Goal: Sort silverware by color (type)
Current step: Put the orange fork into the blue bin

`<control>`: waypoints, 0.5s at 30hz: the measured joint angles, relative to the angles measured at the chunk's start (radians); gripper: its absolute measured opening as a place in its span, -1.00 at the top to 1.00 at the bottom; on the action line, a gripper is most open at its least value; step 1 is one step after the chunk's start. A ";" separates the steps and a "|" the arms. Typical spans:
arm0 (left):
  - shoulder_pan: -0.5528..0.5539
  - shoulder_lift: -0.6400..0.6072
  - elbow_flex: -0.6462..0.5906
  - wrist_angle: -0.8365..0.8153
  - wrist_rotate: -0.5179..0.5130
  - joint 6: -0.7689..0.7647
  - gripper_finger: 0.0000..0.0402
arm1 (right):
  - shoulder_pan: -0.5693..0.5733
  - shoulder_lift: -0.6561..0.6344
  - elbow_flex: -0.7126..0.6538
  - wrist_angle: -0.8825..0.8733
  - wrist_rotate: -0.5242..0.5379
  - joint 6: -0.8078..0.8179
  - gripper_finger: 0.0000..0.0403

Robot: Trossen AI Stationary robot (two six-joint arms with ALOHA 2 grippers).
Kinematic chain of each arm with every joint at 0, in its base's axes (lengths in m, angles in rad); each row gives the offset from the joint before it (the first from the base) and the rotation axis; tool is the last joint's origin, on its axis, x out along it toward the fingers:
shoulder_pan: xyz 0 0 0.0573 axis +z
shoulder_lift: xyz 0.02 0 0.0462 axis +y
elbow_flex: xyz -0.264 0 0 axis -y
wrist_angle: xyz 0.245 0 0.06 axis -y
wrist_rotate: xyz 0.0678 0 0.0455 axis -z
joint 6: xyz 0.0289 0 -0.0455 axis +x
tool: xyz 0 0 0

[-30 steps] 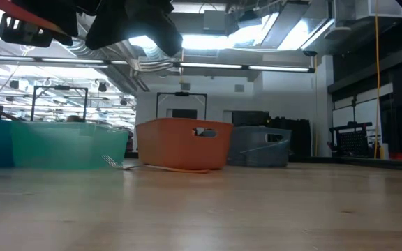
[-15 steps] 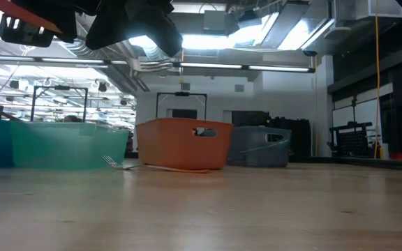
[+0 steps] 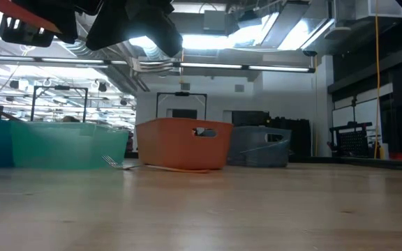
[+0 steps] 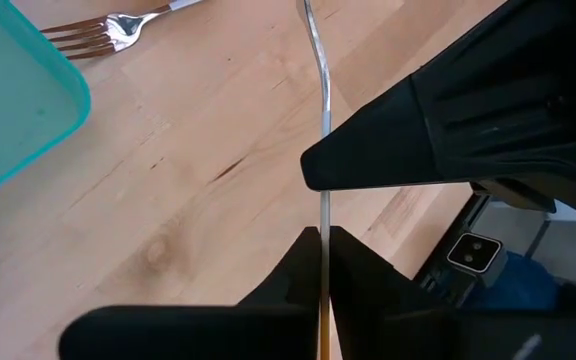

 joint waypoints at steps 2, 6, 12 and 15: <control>0.000 0.000 0.000 0.000 0.000 0.000 0.98 | 0.000 0.000 0.000 0.000 0.000 0.000 0.96; 0.000 0.000 0.000 0.000 -0.001 0.000 0.98 | 0.000 0.000 0.000 0.000 -0.001 0.000 0.85; 0.000 0.000 0.000 -0.003 -0.016 0.004 0.99 | 0.000 0.000 0.000 0.000 -0.032 0.000 0.59; 0.000 0.000 0.000 -0.006 -0.020 0.004 0.99 | 0.000 0.000 0.001 -0.004 -0.026 0.007 0.51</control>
